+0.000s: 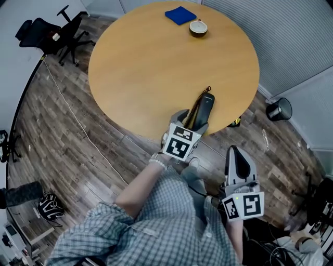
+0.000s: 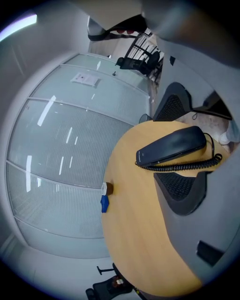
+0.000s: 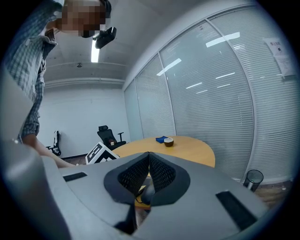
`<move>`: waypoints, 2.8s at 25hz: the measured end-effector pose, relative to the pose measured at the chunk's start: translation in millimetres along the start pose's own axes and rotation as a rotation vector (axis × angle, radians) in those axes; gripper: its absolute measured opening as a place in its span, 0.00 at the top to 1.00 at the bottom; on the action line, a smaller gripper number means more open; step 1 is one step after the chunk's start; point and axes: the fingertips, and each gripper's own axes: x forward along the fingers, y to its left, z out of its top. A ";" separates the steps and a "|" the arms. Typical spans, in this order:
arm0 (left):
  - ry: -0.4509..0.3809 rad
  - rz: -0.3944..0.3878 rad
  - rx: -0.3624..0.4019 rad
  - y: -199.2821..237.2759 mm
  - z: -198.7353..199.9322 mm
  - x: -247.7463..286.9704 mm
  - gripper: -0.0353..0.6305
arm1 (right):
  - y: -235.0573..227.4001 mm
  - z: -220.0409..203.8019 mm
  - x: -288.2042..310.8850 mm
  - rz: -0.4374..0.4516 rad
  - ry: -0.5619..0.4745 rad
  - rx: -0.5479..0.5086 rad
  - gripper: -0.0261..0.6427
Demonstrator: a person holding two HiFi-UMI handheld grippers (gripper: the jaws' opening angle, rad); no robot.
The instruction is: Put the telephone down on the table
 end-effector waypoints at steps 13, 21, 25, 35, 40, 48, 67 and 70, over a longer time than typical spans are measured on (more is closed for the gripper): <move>-0.131 -0.011 0.051 11.3 16.6 -84.2 0.76 | 54.1 1.4 -6.3 -0.013 -0.040 -0.014 0.95; -0.196 -0.016 0.077 14.8 23.4 -134.7 0.92 | 86.1 2.5 -14.3 -0.029 -0.064 -0.025 0.95; -0.234 -0.011 0.080 19.3 26.4 -158.9 0.93 | 96.6 3.7 -15.4 -0.031 -0.072 -0.035 0.95; -0.263 -0.014 0.101 38.5 17.0 -213.8 0.94 | 135.1 4.4 -10.5 0.004 -0.099 -0.053 0.95; -0.273 -0.015 0.120 44.7 9.0 -236.2 0.94 | 146.4 1.1 -6.0 0.015 -0.100 -0.062 0.94; -0.333 -0.049 0.105 43.5 10.9 -276.0 0.94 | 165.2 6.0 -12.4 0.014 -0.108 -0.083 0.95; -0.369 -0.055 0.109 41.9 7.8 -295.9 0.94 | 180.7 2.7 -14.4 0.045 -0.095 -0.107 0.95; -0.366 -0.056 0.107 42.0 6.0 -295.5 0.94 | 181.1 1.7 -14.8 0.044 -0.093 -0.108 0.95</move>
